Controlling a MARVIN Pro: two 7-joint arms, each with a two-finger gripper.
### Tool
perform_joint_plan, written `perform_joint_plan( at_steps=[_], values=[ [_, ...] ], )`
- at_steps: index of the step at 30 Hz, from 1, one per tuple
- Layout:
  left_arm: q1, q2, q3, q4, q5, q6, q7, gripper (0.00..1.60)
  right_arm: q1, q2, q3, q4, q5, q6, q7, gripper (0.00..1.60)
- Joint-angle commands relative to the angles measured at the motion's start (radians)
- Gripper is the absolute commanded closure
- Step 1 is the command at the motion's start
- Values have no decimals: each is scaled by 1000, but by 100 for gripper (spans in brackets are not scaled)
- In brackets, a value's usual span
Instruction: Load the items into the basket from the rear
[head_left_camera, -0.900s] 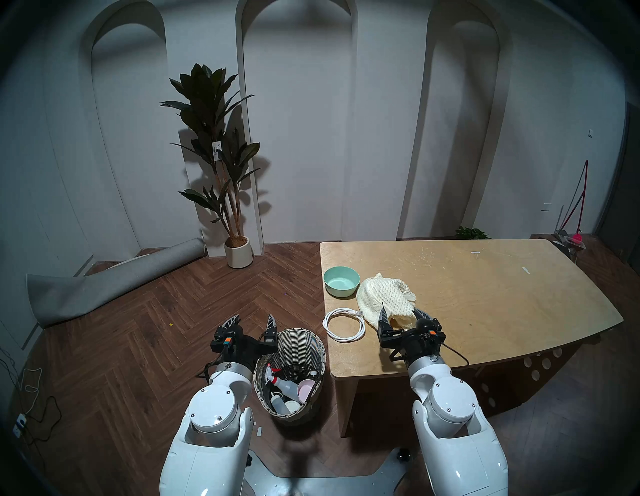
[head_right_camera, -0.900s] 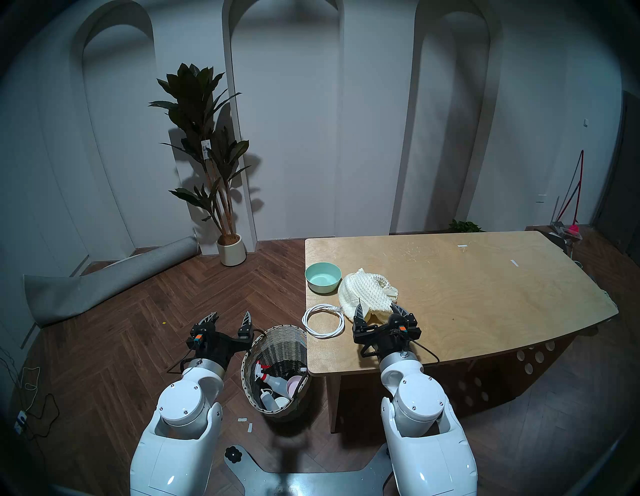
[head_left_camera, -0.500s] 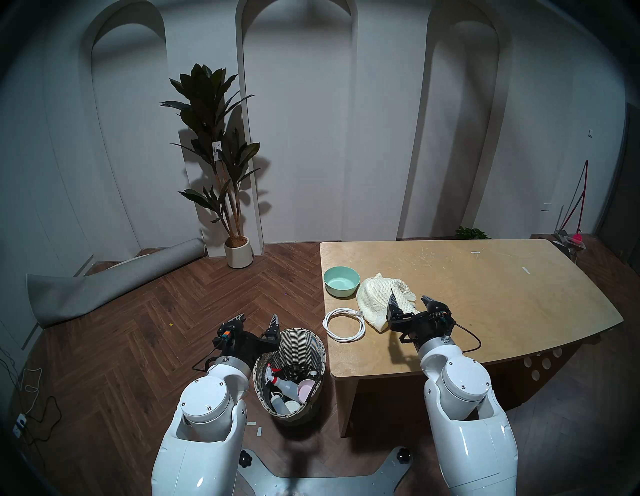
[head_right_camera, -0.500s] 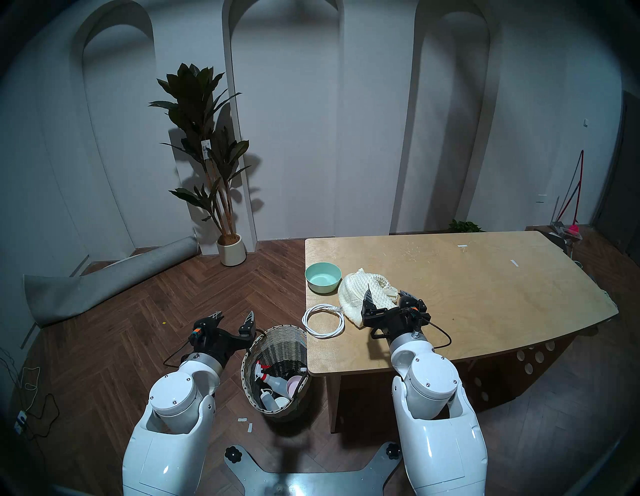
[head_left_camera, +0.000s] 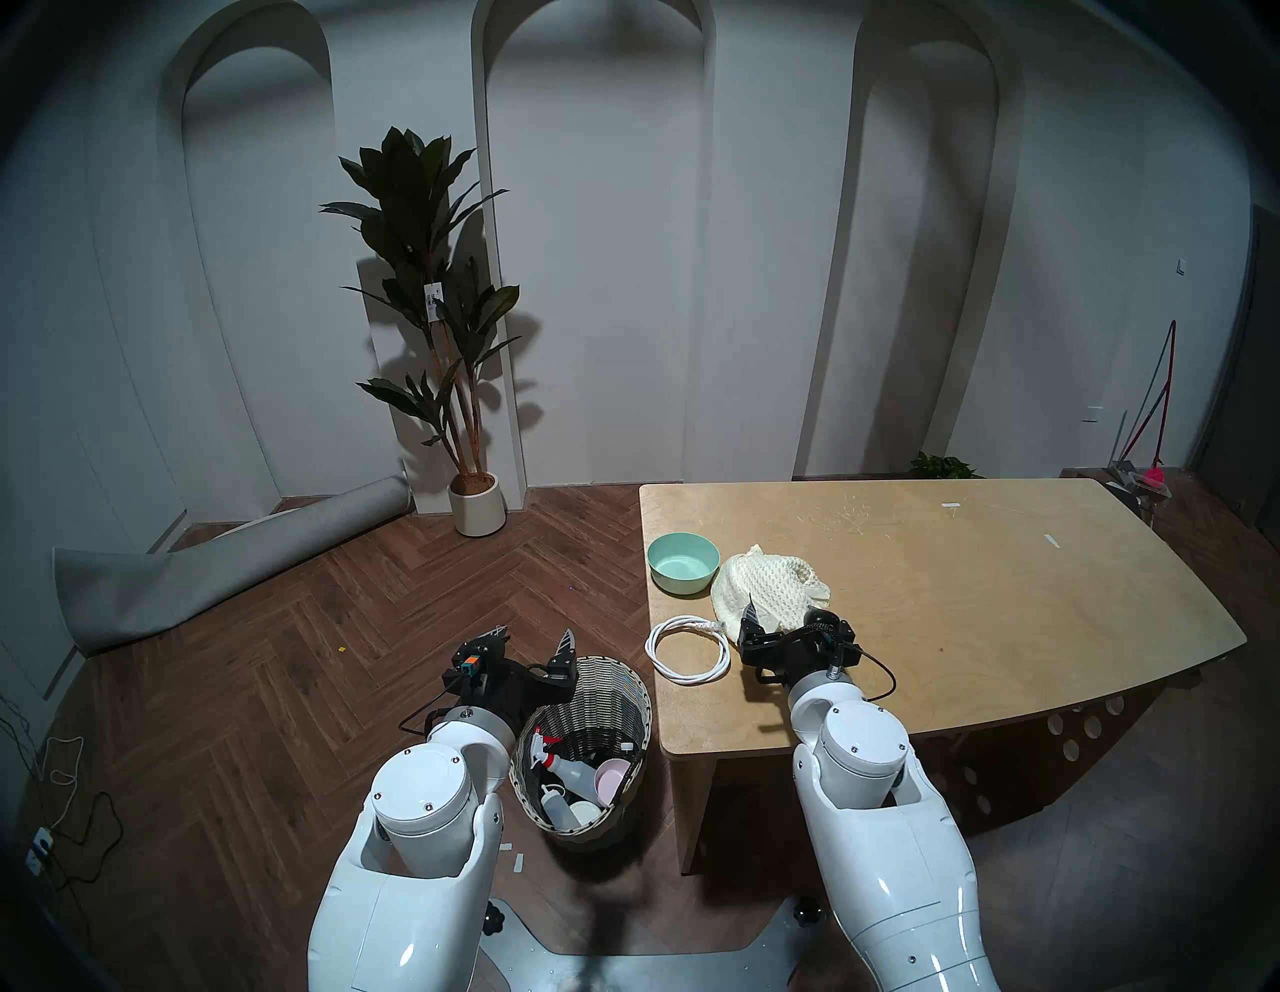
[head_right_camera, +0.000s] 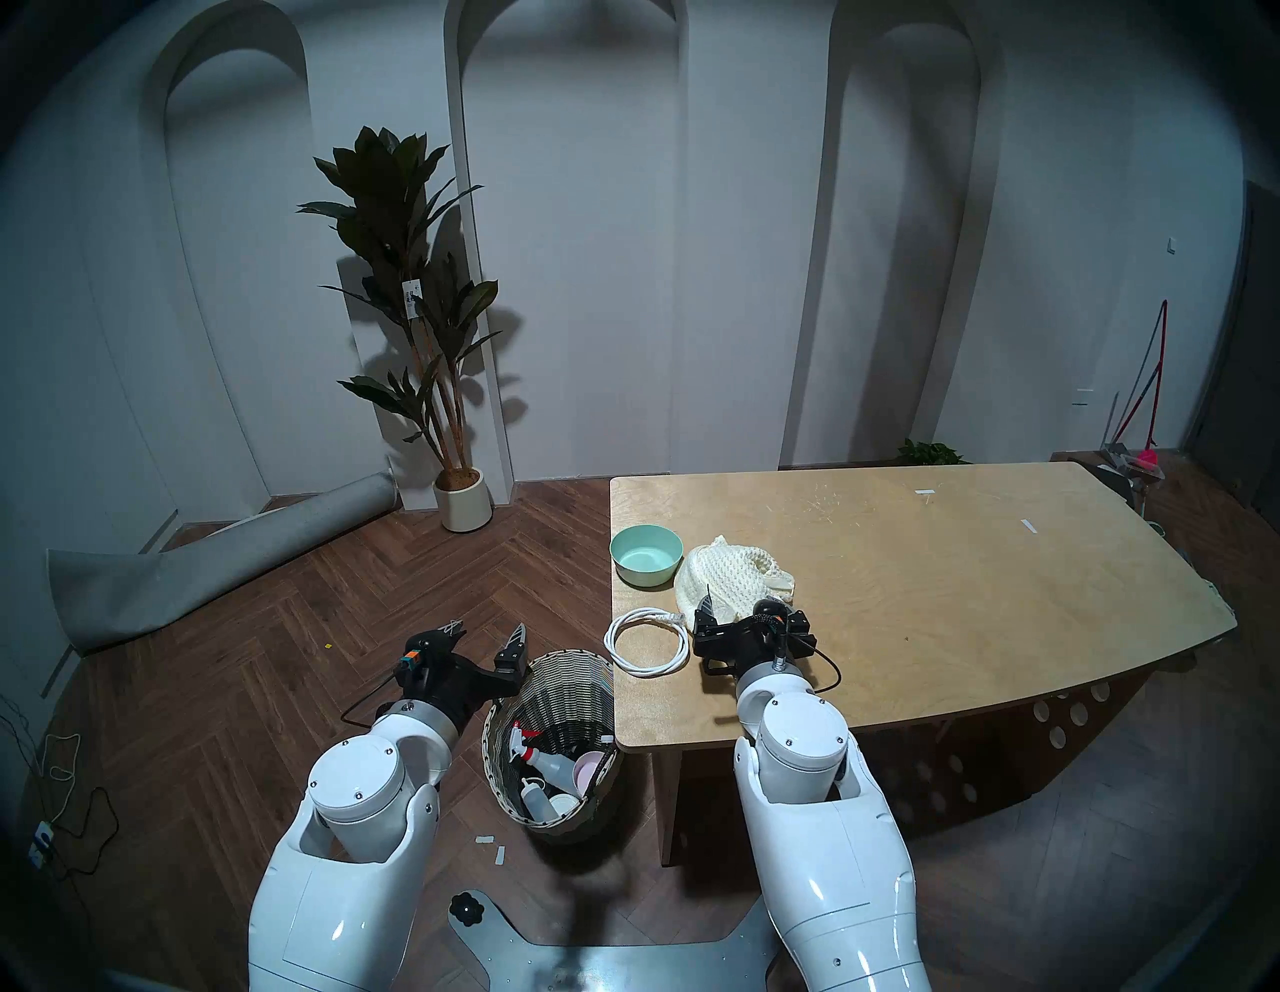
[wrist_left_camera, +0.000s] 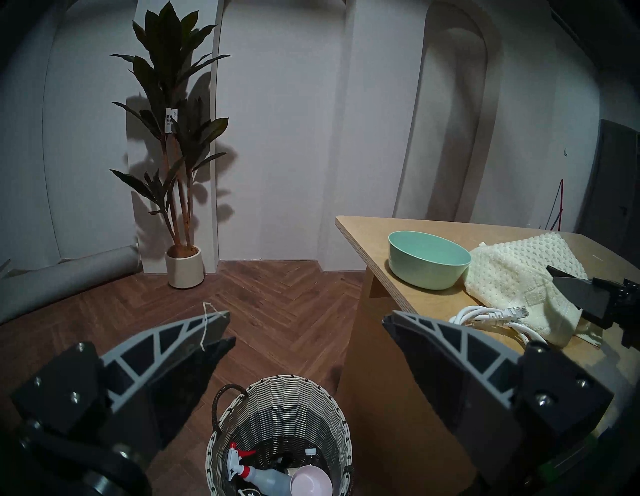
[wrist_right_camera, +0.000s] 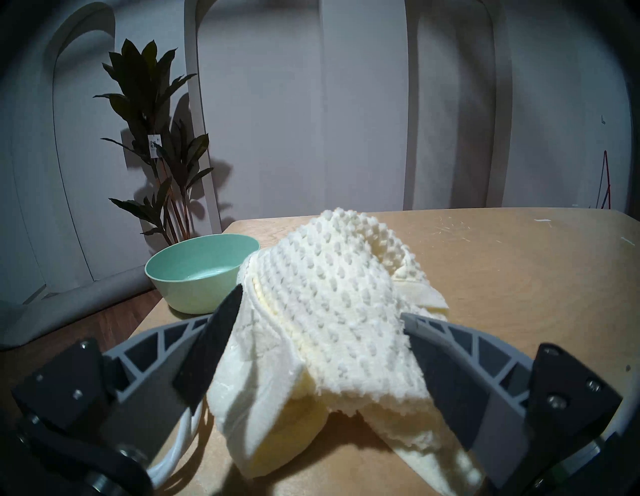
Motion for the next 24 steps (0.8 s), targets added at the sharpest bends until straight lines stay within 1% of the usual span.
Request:
perform_joint_plan(
  at_steps=[1, 3, 5, 6, 7, 8, 9, 10, 11, 12, 14, 15, 17, 18, 21, 22, 23, 24],
  values=[
    [4, -10, -3, -35, 5, -11, 18, 0, 112, -19, -12, 53, -8, -35, -31, 0],
    [7, -12, -3, -37, 7, -11, 24, 0, 140, -22, -21, 86, -9, -34, -42, 0],
    [8, -13, -2, -39, 9, -11, 30, 0, 151, -22, -28, 109, -11, -35, -53, 0],
    [9, -14, -2, -40, 11, -11, 33, 0, 171, -25, -30, 135, -13, -37, -59, 0],
    [10, -15, -2, -41, 12, -11, 36, 0, 172, -25, -32, 145, -22, -42, -62, 0],
    [11, -15, -1, -42, 13, -11, 39, 0, 185, -29, -32, 167, -25, -45, -68, 28],
    [11, -15, -1, -42, 13, -11, 39, 0, 185, -29, -32, 167, -25, -45, -68, 28],
    [11, -16, -1, -43, 14, -10, 43, 0, 198, -33, -30, 197, -28, -51, -80, 87],
    [11, -16, -1, -43, 14, -10, 43, 0, 198, -33, -30, 197, -28, -51, -80, 87],
    [11, -17, 0, -43, 17, -9, 48, 0, 226, -42, -23, 236, -36, -54, -91, 136],
    [9, -17, 1, -42, 18, -8, 51, 0, 245, -42, -14, 255, -33, -61, -94, 160],
    [7, -17, 2, -40, 20, -7, 53, 0, 257, -38, -13, 265, -30, -66, -99, 160],
    [6, -17, 3, -39, 21, -7, 53, 0, 256, -36, -10, 258, -28, -65, -101, 160],
    [4, -16, 4, -39, 21, -7, 54, 0, 253, -34, -3, 243, -22, -61, -100, 160],
    [-2, -16, 6, -33, 22, -5, 56, 0, 233, -26, 22, 155, -13, -49, -104, 160],
    [-4, -16, 7, -31, 23, -4, 56, 0, 236, -28, 30, 142, -13, -56, -114, 160],
    [-6, -15, 8, -30, 24, -3, 57, 0, 256, -31, 41, 149, -3, -93, -114, 160],
    [-6, -15, 8, -30, 24, -3, 57, 0, 256, -31, 41, 149, -3, -93, -114, 160]
  ],
)
